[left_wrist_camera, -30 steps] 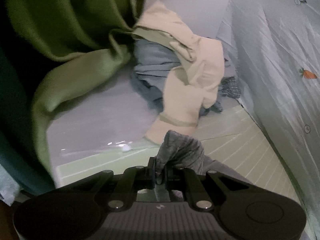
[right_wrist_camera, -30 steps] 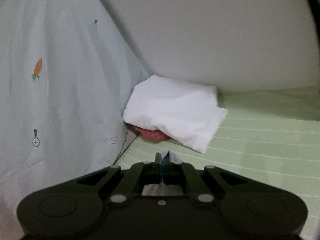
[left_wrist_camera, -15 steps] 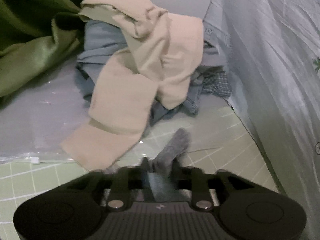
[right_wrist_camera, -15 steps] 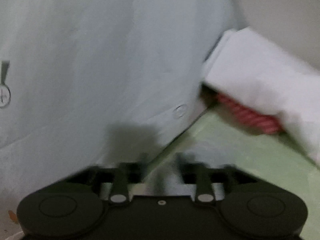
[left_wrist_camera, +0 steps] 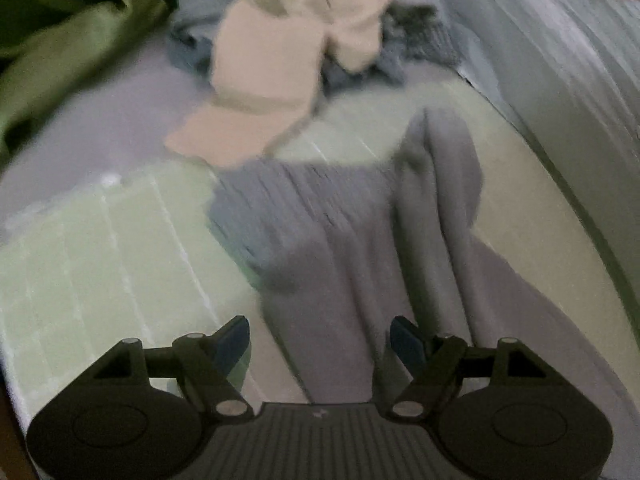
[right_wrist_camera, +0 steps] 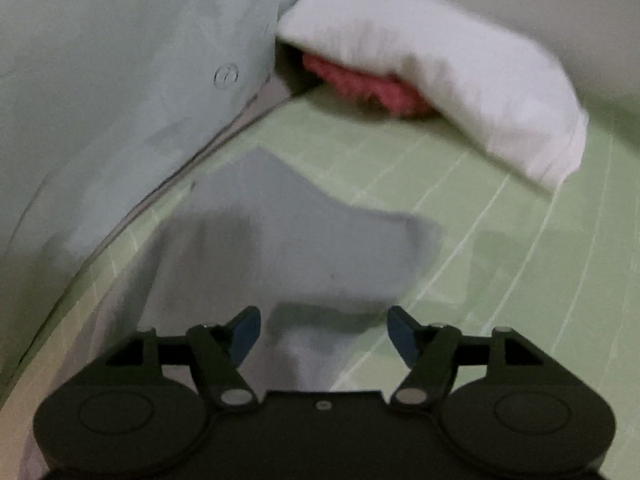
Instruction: Fold clothes
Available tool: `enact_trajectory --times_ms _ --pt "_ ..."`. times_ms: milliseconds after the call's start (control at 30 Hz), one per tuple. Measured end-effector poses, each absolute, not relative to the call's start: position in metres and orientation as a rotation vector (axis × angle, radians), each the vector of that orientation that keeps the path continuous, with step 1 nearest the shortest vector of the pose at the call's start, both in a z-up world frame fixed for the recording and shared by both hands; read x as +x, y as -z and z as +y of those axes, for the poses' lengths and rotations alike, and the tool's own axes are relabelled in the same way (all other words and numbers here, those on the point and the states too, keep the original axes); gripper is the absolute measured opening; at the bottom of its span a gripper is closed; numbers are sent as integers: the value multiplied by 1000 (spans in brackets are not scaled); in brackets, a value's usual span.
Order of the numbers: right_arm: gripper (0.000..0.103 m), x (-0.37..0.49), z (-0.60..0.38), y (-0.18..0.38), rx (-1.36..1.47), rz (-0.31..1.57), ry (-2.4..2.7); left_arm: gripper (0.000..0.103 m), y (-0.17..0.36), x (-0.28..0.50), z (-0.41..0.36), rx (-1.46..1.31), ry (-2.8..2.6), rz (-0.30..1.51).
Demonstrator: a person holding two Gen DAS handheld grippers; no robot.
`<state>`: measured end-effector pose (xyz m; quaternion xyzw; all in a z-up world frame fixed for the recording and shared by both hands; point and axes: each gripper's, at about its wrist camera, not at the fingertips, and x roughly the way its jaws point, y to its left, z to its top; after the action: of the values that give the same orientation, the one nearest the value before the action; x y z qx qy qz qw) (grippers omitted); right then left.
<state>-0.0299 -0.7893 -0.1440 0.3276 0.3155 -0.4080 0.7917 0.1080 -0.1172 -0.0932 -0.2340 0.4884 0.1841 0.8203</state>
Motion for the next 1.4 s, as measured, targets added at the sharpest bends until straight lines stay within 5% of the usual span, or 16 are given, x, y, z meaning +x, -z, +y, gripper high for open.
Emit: enact_trajectory --times_ms 167,200,300,367,467,867,1000,1133,1400 --pt "65 -13 -783 147 679 707 869 78 100 118 -133 -508 -357 1041" --pt "49 -11 -782 147 661 715 863 78 101 119 -134 -496 -360 1039" --pt "4 -9 -784 148 615 733 820 51 103 121 -136 -450 -375 1034" --pt "4 -15 -785 148 598 736 789 13 105 123 -138 -419 -385 1031" --pt "3 -32 -780 146 552 753 782 9 107 117 -133 -413 -383 1028" --pt "4 -212 -751 142 595 779 964 10 106 43 -114 -397 -268 1070" --pt "15 -229 -740 133 541 794 952 15 100 34 -112 -387 -226 1064" --pt "46 -223 -726 114 453 737 973 26 83 38 -113 -358 -221 1023" --pt "53 -142 -719 108 540 649 814 58 61 83 -124 -292 -170 921"
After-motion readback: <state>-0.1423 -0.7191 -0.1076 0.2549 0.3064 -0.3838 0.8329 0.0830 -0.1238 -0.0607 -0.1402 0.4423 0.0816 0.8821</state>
